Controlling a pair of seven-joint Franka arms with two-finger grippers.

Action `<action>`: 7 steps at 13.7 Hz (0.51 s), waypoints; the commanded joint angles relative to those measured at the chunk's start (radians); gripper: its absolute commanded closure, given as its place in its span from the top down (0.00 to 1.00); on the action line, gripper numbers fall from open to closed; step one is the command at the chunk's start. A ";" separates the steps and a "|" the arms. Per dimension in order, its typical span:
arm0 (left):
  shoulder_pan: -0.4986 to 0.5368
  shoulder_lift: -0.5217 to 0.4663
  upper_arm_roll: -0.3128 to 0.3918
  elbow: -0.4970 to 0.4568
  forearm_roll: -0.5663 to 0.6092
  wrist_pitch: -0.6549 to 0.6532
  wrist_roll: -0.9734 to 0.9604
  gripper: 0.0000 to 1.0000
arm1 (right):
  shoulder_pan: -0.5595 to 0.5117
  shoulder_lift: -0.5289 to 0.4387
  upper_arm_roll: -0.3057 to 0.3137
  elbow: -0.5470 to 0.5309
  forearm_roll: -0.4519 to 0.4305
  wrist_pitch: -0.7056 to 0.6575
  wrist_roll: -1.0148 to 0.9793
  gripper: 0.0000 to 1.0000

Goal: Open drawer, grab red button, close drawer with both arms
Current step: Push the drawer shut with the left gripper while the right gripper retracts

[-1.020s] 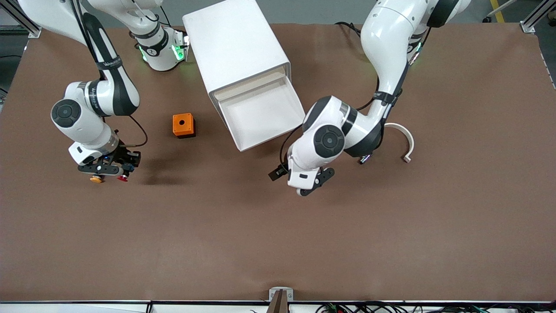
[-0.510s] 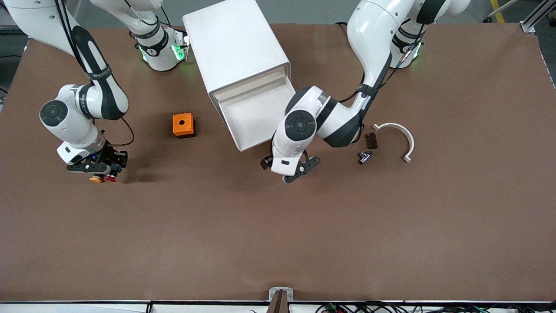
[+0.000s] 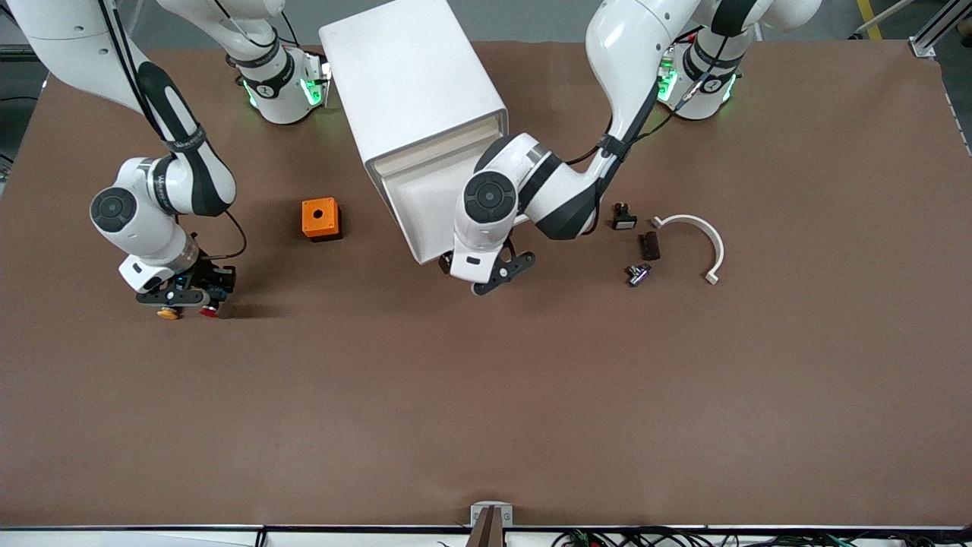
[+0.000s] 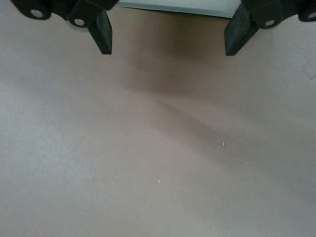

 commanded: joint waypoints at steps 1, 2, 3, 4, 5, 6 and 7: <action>-0.033 -0.022 0.001 -0.021 0.023 -0.017 -0.031 1.00 | -0.006 0.000 0.006 0.014 -0.019 -0.010 -0.021 1.00; -0.045 -0.022 0.001 -0.021 0.023 -0.027 -0.032 1.00 | -0.006 -0.007 0.008 0.019 -0.021 -0.017 -0.024 1.00; -0.053 -0.022 0.001 -0.019 0.023 -0.040 -0.040 1.00 | -0.006 -0.018 0.009 0.035 -0.019 -0.052 -0.024 1.00; -0.059 -0.022 0.001 -0.019 0.023 -0.056 -0.046 1.00 | -0.004 -0.029 0.011 0.061 -0.019 -0.113 -0.024 1.00; -0.067 -0.025 0.000 -0.018 0.023 -0.080 -0.052 1.00 | -0.001 -0.049 0.013 0.095 -0.019 -0.187 -0.024 1.00; -0.074 -0.027 0.000 -0.016 0.023 -0.089 -0.054 1.00 | 0.008 -0.070 0.014 0.132 -0.019 -0.271 -0.024 1.00; -0.080 -0.033 0.000 -0.018 0.023 -0.093 -0.055 1.00 | 0.019 -0.093 0.014 0.172 -0.016 -0.353 -0.024 1.00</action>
